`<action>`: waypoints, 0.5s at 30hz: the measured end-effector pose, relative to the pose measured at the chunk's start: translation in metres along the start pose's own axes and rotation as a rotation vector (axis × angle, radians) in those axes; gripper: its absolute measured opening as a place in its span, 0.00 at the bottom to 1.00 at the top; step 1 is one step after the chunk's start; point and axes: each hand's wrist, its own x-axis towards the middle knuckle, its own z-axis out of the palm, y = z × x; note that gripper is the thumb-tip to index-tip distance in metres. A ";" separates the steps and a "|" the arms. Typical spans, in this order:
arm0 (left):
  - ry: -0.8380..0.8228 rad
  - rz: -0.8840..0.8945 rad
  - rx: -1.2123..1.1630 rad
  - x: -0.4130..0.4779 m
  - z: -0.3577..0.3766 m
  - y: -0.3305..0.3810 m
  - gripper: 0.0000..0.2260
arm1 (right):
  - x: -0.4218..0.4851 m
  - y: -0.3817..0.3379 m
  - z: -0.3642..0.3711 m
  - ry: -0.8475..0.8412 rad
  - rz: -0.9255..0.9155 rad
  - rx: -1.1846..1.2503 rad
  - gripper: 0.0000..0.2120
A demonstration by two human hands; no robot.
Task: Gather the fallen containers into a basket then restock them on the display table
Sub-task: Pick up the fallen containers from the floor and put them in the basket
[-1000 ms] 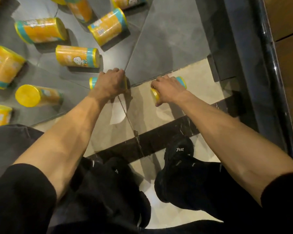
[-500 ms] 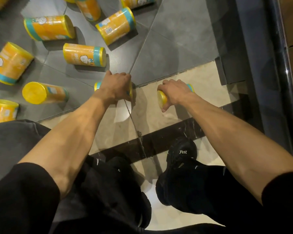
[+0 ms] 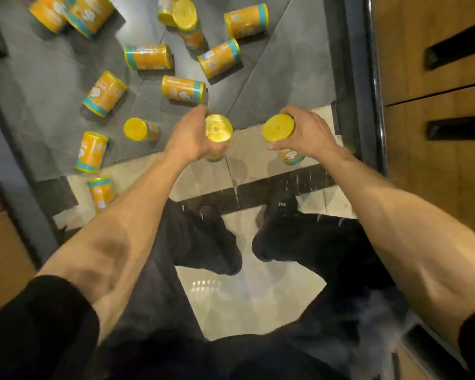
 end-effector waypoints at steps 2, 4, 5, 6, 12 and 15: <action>0.045 -0.006 -0.035 -0.034 -0.030 0.021 0.33 | -0.031 -0.024 -0.030 0.023 0.000 0.028 0.36; 0.080 -0.009 -0.070 -0.066 -0.060 0.040 0.33 | -0.060 -0.049 -0.062 0.018 -0.001 0.049 0.36; 0.101 -0.010 -0.093 -0.082 -0.076 0.050 0.34 | -0.073 -0.061 -0.079 0.015 -0.001 0.067 0.37; 0.127 -0.010 -0.115 -0.097 -0.091 0.060 0.34 | -0.086 -0.073 -0.095 0.016 -0.008 0.081 0.38; 0.299 -0.053 -0.214 -0.196 -0.174 0.118 0.33 | -0.159 -0.146 -0.189 0.081 -0.124 0.116 0.37; 0.385 -0.085 -0.256 -0.246 -0.204 0.147 0.32 | -0.193 -0.174 -0.227 0.114 -0.185 0.170 0.35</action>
